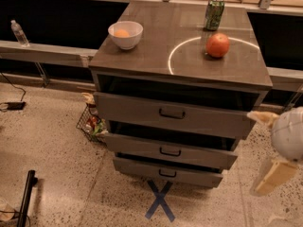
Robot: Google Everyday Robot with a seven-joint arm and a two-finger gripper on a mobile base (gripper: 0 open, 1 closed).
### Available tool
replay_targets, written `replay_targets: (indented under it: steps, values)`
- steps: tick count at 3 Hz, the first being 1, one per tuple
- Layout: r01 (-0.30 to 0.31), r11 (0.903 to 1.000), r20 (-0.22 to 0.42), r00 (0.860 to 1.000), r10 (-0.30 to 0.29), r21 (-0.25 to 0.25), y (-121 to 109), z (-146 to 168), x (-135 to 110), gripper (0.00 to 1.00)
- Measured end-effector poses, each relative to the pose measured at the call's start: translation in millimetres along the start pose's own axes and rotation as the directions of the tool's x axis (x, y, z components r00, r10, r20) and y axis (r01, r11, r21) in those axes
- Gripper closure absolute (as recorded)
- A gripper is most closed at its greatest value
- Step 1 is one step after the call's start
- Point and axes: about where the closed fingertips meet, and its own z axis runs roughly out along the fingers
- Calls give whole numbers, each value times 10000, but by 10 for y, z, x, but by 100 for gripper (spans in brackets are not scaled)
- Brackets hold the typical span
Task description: Open middle drawer
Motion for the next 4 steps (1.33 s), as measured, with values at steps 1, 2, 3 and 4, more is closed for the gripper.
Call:
replay_targets:
  steps: [1, 2, 3, 4]
  values:
    - [907, 9958, 167, 9958, -905, -144, 136, 656, 173, 0]
    - [1311, 9913, 103, 9913, -1309, -155, 115, 1307, 245, 0]
    - [1298, 9913, 83, 9915, -1300, 195, 31, 1327, 244, 0]
    - [1304, 9913, 81, 9914, -1305, 155, 42, 1324, 244, 0]
